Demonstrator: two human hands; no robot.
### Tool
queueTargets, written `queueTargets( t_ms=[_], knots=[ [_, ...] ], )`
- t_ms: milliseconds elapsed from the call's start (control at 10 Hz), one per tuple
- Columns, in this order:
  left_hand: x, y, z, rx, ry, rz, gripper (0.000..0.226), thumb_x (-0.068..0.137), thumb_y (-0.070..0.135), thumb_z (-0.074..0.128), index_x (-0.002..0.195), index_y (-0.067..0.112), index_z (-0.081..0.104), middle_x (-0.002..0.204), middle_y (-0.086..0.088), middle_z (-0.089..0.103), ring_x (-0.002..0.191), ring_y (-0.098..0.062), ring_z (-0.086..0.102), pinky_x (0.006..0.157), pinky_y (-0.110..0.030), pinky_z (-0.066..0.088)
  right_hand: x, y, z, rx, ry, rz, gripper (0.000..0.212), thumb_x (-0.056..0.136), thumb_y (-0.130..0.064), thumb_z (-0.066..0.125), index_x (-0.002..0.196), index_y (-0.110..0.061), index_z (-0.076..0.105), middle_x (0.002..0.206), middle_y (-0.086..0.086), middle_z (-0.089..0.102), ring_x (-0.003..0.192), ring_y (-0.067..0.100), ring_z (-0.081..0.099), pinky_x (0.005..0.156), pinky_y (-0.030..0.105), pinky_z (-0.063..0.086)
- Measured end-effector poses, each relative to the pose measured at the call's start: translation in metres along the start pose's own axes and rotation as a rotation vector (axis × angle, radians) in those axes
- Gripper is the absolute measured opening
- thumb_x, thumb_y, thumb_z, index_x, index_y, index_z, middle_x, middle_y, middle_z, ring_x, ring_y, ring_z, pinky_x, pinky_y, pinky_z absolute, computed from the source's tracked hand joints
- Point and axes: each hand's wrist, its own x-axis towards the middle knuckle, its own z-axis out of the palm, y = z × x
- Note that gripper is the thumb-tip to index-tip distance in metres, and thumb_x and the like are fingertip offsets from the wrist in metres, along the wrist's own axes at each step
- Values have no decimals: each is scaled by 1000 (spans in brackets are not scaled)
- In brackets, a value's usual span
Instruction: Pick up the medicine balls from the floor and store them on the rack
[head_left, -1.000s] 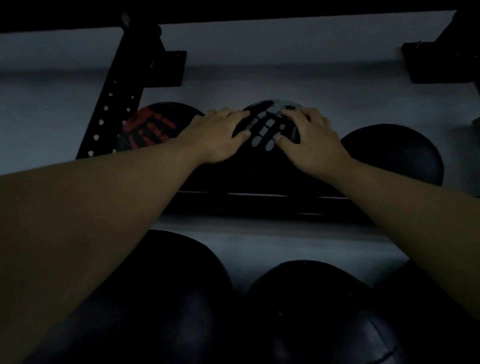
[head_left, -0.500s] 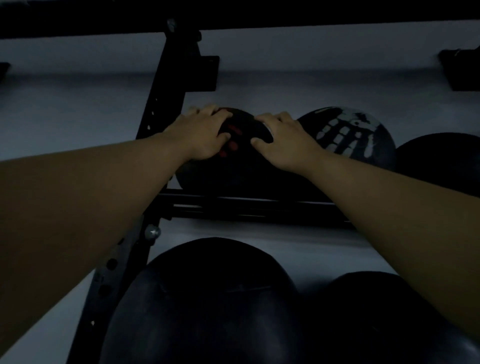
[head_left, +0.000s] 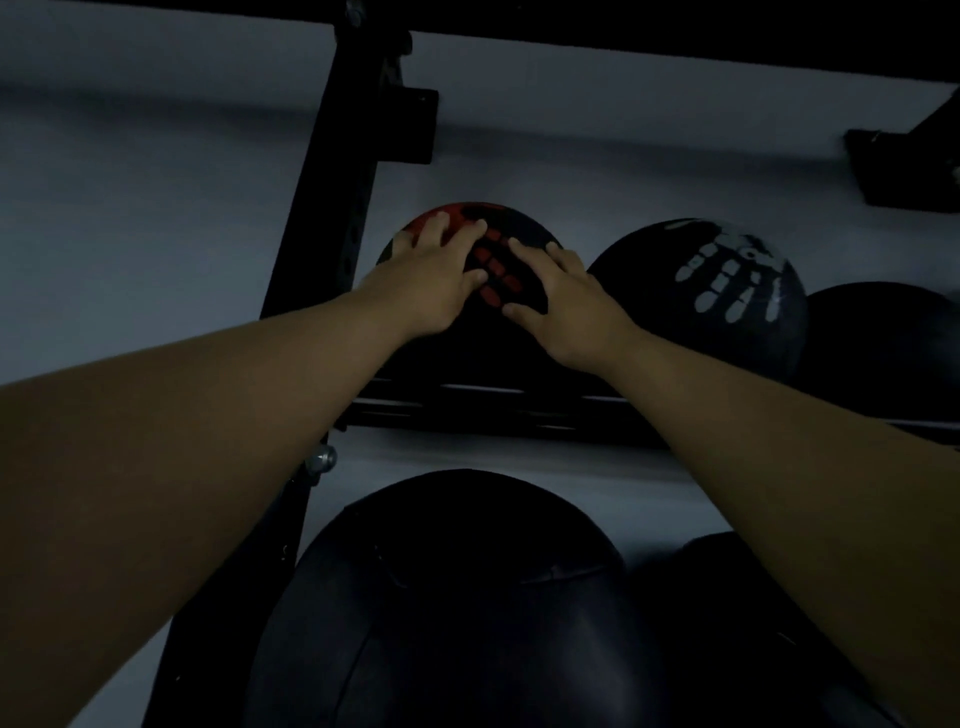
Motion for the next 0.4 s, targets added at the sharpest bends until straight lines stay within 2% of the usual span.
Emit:
queueTargets(
  t_ms=[100,200,300,400],
  knots=[
    [-4,0,2,0,-28,-4,63,110,44,35,164,37,4,175,-7,-6,158,-41,1,125,-58,16,-3,-1,-1,-3,-34,4,79,102,-42,58,165,-36,12,174,12,4,160,31,7,129,48,17],
    [-9,7,-7,23,-99,-29,69,109,45,37,165,36,-1,175,-6,-11,159,-40,-2,126,-57,16,-11,-1,-15,2,-77,16,72,103,-44,54,165,-33,18,171,14,19,157,31,21,127,40,22],
    [-14,16,-11,78,-69,-10,67,106,44,42,165,31,11,174,-8,3,157,-41,11,124,-54,22,-25,2,-25,-22,-65,7,61,104,-40,53,160,-27,32,157,17,39,144,32,41,117,34,34],
    [-21,28,-17,95,-23,140,52,103,40,49,154,25,43,162,-8,35,145,-36,38,118,-49,36,-43,7,-46,-34,-5,16,46,104,-34,53,147,-18,51,136,18,54,125,31,54,96,29,41]
  ],
)
